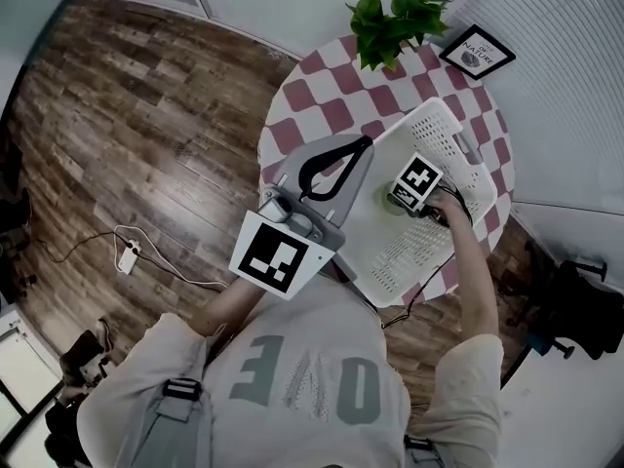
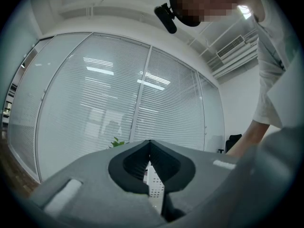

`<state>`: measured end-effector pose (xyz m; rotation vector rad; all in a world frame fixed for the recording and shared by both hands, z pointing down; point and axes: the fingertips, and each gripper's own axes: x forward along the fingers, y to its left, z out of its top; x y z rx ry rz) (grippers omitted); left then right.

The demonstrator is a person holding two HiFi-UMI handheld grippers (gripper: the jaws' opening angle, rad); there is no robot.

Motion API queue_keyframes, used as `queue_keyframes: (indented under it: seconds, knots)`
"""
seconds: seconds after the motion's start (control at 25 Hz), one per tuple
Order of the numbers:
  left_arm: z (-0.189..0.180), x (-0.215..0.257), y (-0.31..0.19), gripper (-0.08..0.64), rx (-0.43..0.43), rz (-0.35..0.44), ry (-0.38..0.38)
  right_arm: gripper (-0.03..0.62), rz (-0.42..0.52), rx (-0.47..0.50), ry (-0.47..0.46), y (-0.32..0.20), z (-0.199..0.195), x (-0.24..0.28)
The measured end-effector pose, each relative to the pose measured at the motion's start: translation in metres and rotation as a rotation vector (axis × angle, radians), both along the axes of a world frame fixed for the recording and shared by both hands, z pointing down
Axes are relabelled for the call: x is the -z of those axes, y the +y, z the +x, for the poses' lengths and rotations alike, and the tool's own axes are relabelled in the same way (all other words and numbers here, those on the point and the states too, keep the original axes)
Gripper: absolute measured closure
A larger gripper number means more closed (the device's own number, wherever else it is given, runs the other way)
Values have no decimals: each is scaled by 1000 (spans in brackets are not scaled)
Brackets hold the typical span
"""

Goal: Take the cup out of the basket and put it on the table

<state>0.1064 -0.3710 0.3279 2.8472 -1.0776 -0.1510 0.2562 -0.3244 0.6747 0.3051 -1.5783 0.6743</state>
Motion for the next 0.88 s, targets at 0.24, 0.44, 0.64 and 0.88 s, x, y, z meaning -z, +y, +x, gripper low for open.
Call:
queue_keyframes:
  seconds: [0.24,0.44,0.64,0.88]
  knots:
    - [2,1,1,555,-15,14,-8,493,-12,14,47,6,2,-13]
    - [4,0,1,555,-18,12,-13,548,15,26,62,1,4,-15]
    - [4,-1,1,555,-16,11,-19,554,17,10,61,0,4,-16]
    - [4,3,1,555,-21,19,-23,566,17,16,57,-1,1,-16]
